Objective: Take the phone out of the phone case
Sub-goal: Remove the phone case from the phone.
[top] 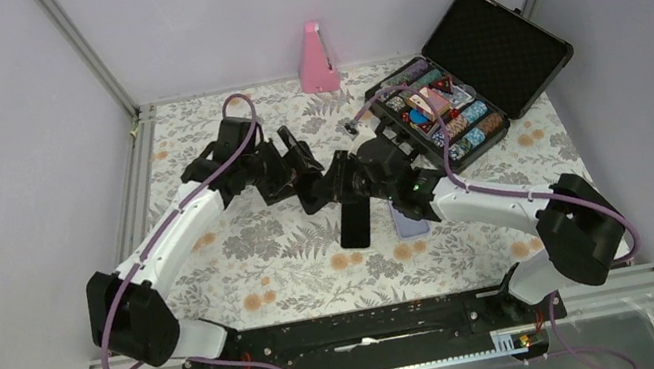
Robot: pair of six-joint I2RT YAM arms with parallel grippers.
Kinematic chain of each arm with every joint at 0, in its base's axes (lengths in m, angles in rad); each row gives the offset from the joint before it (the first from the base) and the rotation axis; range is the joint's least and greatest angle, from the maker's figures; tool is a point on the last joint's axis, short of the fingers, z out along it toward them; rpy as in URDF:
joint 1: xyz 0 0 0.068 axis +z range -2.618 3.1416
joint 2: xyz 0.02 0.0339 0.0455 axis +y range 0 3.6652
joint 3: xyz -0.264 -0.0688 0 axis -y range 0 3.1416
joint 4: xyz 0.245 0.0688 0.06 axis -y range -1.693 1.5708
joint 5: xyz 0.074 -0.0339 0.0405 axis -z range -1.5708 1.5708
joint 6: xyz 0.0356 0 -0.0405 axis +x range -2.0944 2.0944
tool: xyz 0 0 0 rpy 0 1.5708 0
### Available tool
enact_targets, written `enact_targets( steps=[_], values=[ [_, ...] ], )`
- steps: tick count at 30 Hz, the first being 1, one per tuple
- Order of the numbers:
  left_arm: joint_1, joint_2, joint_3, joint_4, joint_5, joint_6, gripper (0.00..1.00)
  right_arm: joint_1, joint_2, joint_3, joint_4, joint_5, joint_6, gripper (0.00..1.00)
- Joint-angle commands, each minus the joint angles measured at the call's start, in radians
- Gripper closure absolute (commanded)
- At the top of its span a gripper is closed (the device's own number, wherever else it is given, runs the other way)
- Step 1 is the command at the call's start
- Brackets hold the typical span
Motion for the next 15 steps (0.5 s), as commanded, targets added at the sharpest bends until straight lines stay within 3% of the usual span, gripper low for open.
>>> enact_targets(
  steps=[1, 6, 10, 15],
  values=[
    [0.016, -0.093, 0.041, 0.092, 0.032, 0.051, 0.02, 0.006, -0.076, -0.002, 0.100, -0.010, 0.002, 0.96],
    [0.060, -0.176, 0.085, 0.107, -0.027, 0.131, 0.01, -0.003, -0.163, 0.029, 0.031, -0.038, -0.044, 0.93],
    [0.104, -0.291, 0.068, 0.250, 0.010, 0.218, 0.01, -0.057, -0.212, 0.081, -0.017, -0.160, -0.050, 0.92],
    [0.216, -0.379, 0.037, 0.424, 0.139, 0.048, 0.01, -0.175, -0.245, 0.125, 0.026, -0.388, 0.041, 0.90]
  ],
)
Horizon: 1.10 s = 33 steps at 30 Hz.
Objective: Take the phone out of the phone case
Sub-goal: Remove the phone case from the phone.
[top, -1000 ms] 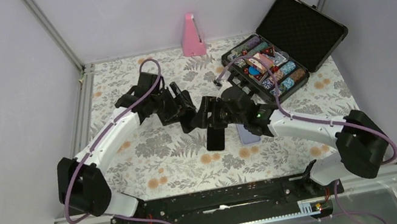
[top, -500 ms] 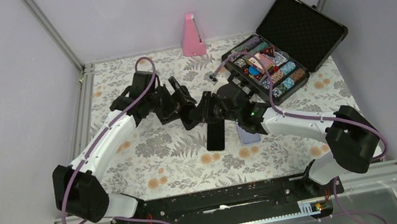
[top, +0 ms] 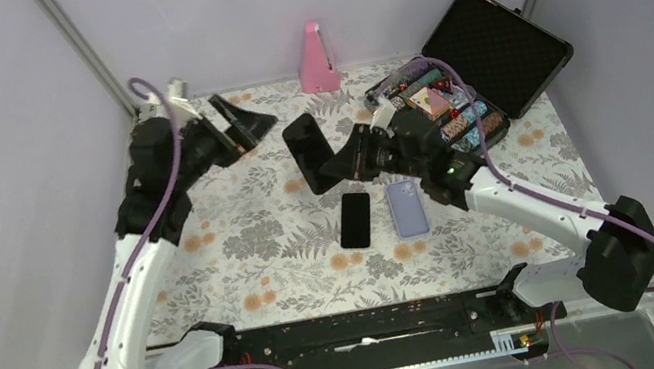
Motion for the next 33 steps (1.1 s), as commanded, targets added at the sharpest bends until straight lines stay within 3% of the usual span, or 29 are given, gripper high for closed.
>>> enact_targets(
  steps=[1, 5, 9, 14, 18, 23, 26, 27, 33],
  values=[
    [0.086, -0.062, 0.024, 0.223, 0.160, -0.113, 0.01, -0.101, -0.064, 0.095, 0.114, -0.240, 0.080, 0.90],
    [0.100, -0.012, 0.090, 0.209, 0.318, -0.162, 0.01, -0.147, -0.053, 0.116, 0.171, -0.344, 0.203, 0.90],
    [0.100, 0.032, 0.005, 0.417, 0.489, -0.341, 0.01, -0.155, -0.025, 0.103, 0.351, -0.398, 0.384, 0.89],
    [0.098, 0.012, -0.161, 0.589, 0.466, -0.603, 0.01, -0.153, 0.047, 0.069, 0.605, -0.375, 0.588, 0.89],
    [0.095, -0.016, -0.191, 0.626, 0.457, -0.608, 0.01, -0.149, 0.084, 0.062, 0.665, -0.397, 0.647, 0.90],
    [0.058, 0.029, -0.205, 0.837, 0.514, -0.693, 0.01, -0.139, 0.106, 0.068, 0.644, -0.423, 0.651, 0.89],
    [0.049, 0.045, -0.207, 0.800, 0.502, -0.661, 0.03, -0.138, 0.107, 0.080, 0.559, -0.441, 0.623, 0.90],
    [0.049, 0.054, -0.207, 0.796, 0.510, -0.659, 0.07, -0.139, 0.104, 0.075, 0.553, -0.440, 0.618, 0.90],
    [0.049, 0.110, -0.228, 0.869, 0.543, -0.746, 0.55, -0.138, 0.099, 0.083, 0.462, -0.447, 0.588, 0.91]
  ],
)
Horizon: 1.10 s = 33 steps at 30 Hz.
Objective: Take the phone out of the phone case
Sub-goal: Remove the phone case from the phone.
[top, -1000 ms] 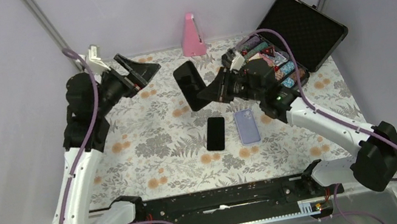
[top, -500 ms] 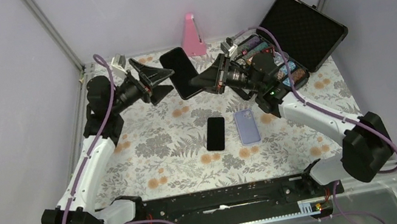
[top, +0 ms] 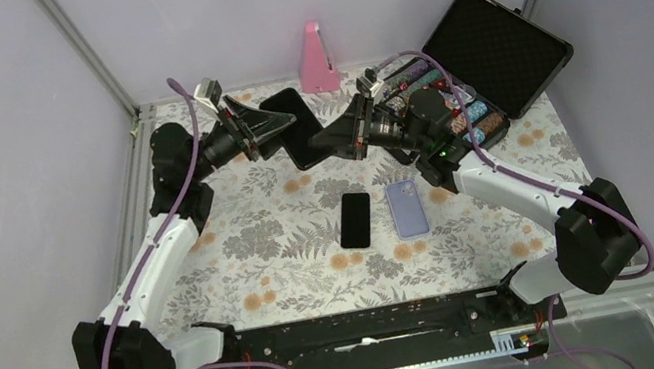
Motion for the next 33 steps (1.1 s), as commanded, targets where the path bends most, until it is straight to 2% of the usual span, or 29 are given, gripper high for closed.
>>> enact_targets(
  steps=[1, 9, 12, 13, 14, 15, 16, 17, 18, 24, 25, 27, 30, 33],
  values=[
    [-0.001, 0.030, -0.015, 0.135, 0.043, -0.071, 0.58, 0.008, -0.022, 0.035, -0.031, -0.037, -0.023, 0.91],
    [-0.001, 0.047, -0.050, 0.165, 0.057, -0.114, 0.75, 0.008, -0.029, 0.059, -0.173, -0.047, -0.095, 0.92],
    [-0.001, 0.050, -0.058, 0.157, 0.057, -0.115, 0.85, 0.008, -0.039, 0.058, -0.193, -0.049, -0.106, 0.91],
    [-0.001, 0.052, -0.060, 0.156, 0.056, -0.116, 0.93, 0.008, -0.042, 0.058, -0.204, -0.049, -0.111, 0.82],
    [-0.001, 0.055, -0.060, 0.155, 0.058, -0.119, 1.00, 0.008, -0.047, 0.056, -0.214, -0.049, -0.119, 0.56],
    [-0.001, 0.056, -0.060, 0.156, 0.059, -0.123, 1.00, 0.008, -0.059, 0.051, -0.222, -0.046, -0.135, 0.30],
    [-0.001, 0.056, -0.060, 0.164, 0.059, -0.128, 1.00, 0.008, -0.073, 0.048, -0.236, -0.044, -0.155, 0.12],
    [-0.001, 0.056, -0.059, 0.167, 0.058, -0.136, 1.00, 0.008, -0.088, 0.054, -0.259, -0.047, -0.182, 0.02],
    [0.000, 0.055, -0.056, 0.172, 0.057, -0.142, 1.00, 0.008, -0.100, 0.054, -0.275, -0.049, -0.203, 0.00],
    [0.008, 0.071, 0.002, 0.195, 0.064, -0.161, 1.00, -0.001, -0.198, -0.060, -0.143, 0.068, -0.123, 0.01],
    [0.015, 0.079, 0.016, 0.207, 0.072, -0.167, 1.00, -0.001, -0.222, -0.081, -0.131, 0.105, -0.113, 0.05],
    [0.026, 0.099, 0.041, 0.239, 0.087, -0.194, 1.00, -0.002, -0.260, -0.110, -0.098, 0.154, -0.100, 0.22],
    [0.025, 0.121, 0.049, 0.340, 0.096, -0.274, 1.00, -0.002, -0.271, -0.125, -0.017, 0.205, -0.050, 0.40],
    [0.025, 0.137, 0.042, 0.440, 0.089, -0.365, 1.00, -0.001, -0.240, -0.108, -0.007, 0.231, -0.020, 0.47]
  ],
)
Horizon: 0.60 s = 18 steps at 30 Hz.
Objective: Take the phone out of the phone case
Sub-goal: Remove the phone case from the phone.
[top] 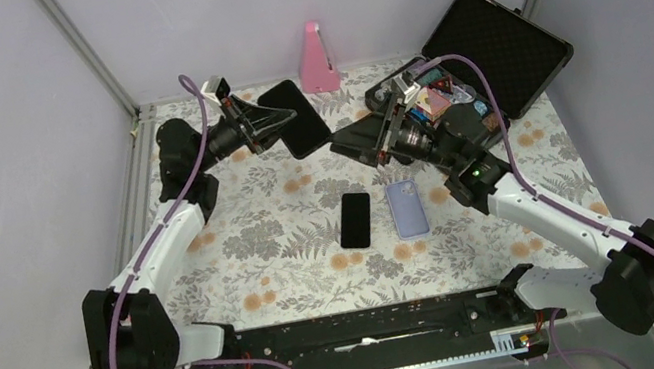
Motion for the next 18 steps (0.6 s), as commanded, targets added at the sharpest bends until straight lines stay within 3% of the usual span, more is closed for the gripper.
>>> enact_targets(
  steps=[1, 7, 10, 14, 18],
  values=[
    [0.004, 0.006, 0.057, 0.269, 0.017, -0.154, 1.00, 0.000, 0.029, 0.023, 0.109, 0.080, 0.063, 0.49],
    [0.004, 0.005, 0.058, 0.276, 0.002, -0.170, 1.00, 0.003, 0.081, 0.015, 0.198, 0.134, 0.128, 0.51],
    [0.003, -0.006, 0.051, 0.263, -0.006, -0.166, 1.00, 0.003, 0.095, 0.001, 0.320, 0.163, 0.157, 0.53],
    [0.002, -0.021, 0.035, 0.253, -0.022, -0.173, 1.00, 0.003, 0.157, -0.018, 0.522, 0.173, 0.264, 0.69],
    [0.002, -0.034, 0.020, 0.248, -0.041, -0.183, 1.00, 0.005, 0.178, -0.015, 0.570, 0.143, 0.320, 0.85]
  ],
)
